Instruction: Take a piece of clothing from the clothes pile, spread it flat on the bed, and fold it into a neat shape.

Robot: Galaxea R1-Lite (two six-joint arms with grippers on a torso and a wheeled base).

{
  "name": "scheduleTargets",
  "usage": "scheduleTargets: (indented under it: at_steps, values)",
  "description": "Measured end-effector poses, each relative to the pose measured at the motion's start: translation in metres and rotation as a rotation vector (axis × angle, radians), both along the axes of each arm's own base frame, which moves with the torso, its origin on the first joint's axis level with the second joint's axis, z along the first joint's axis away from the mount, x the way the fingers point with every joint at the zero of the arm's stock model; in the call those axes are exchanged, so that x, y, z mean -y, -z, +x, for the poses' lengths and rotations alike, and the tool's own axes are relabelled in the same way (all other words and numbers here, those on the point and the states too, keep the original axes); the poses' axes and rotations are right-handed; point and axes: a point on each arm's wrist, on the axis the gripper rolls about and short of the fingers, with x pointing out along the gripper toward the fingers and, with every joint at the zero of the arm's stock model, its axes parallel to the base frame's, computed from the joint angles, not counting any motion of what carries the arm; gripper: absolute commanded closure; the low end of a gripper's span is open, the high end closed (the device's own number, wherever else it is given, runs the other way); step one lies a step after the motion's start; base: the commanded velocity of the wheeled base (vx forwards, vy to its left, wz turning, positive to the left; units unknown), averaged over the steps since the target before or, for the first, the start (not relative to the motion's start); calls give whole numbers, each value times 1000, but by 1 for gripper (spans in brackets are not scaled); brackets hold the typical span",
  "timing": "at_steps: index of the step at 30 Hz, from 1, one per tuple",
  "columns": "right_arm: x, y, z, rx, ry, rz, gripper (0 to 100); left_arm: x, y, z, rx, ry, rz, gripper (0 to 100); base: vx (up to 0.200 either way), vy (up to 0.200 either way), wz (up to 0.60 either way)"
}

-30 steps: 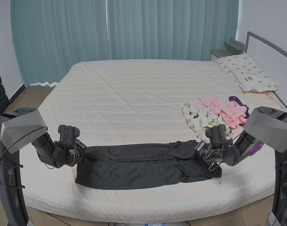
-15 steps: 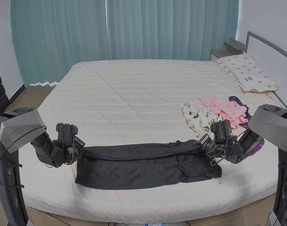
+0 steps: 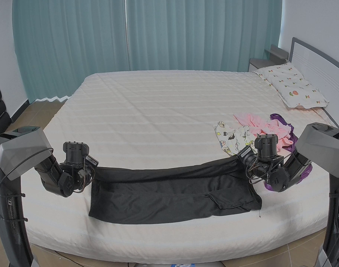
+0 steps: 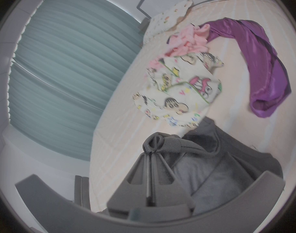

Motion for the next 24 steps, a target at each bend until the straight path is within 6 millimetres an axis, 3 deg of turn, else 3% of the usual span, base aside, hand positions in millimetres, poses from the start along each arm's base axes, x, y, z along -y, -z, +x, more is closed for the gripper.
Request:
scheduleTargets:
  at_steps: [16,24]
  values:
    - [6,2,-5,280,-15,4,100,-11,5,2,52,-64,-65,100,0,0,0]
    - [7,10,-7,319,-28,-21,100,-15,2,2,64,-84,-84,100,0,0,0]
